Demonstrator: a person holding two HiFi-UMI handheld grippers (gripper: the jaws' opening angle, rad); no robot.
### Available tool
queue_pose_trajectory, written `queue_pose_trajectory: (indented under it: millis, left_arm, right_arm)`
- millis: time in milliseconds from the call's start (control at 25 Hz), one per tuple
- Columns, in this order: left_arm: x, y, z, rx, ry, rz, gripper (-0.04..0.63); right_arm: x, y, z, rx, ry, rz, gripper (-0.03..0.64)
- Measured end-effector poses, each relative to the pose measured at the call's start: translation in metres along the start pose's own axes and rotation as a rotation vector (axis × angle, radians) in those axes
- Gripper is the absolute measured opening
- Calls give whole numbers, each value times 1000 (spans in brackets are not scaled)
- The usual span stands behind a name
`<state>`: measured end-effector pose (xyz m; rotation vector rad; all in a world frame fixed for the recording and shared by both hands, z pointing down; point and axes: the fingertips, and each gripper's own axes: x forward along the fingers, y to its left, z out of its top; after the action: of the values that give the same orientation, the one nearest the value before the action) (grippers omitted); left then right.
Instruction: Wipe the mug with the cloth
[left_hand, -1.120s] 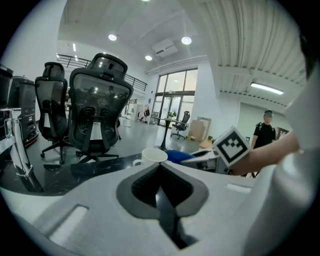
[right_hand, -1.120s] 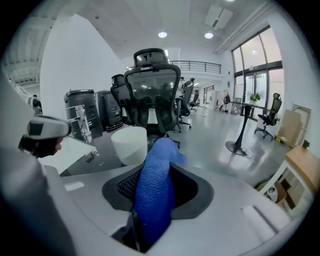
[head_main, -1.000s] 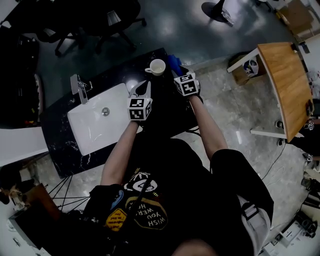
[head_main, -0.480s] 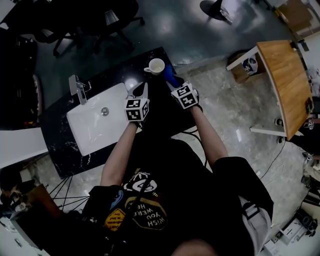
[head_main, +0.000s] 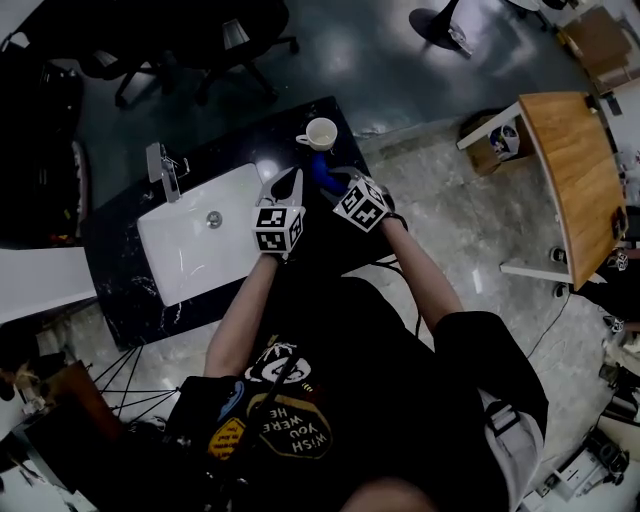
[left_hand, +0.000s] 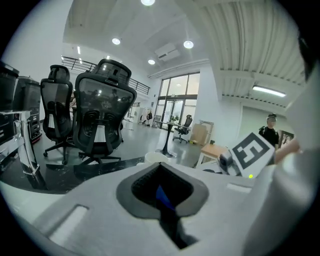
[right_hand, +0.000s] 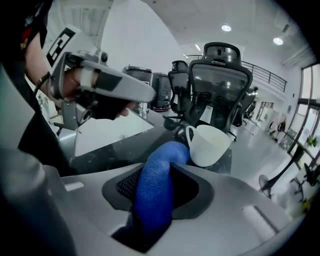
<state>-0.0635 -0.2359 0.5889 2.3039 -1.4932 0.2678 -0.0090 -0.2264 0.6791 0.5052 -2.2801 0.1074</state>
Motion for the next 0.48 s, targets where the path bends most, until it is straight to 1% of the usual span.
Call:
queue_pose_trajectory:
  millis: [40,80,120,160,240,280,360,400,480]
  left_arm:
    - [-2,0,0,-3,-4,2,3]
    - [-4,0,1,-3,-7,4,3]
    - [-5,1,1,-3,-8,6,3]
    - [-5,2,0,-5,-7,7,3]
    - [-3,5,-2,-15,-5,13,3]
    - [-2,7,-2,-20,-5,20,3]
    - [-1,11,2,-20,-14,43,3]
    - [0,12,5,-14,-18,50,3]
    - [4,12,7,-4,-18,49,3]
  right_arm:
    - [-4,4,-1,38,-20,18,138]
    - [-9,-4,-3,104,-40,3,140]
    - [-15,-22,-6,173,-54,-44,140]
    - [-21,-46,-8,227,-58,-113,140]
    - [-30,-92,-7,291,-62,-258,140]
    - [-33,-108,-2,312,-84,-309,140]
    - [-32,-124,12,342,-144,-353,140]
    - [-28,-125,15,338,-153,-357,140]
    - [-14,-111,11,281,-111,-327,140]
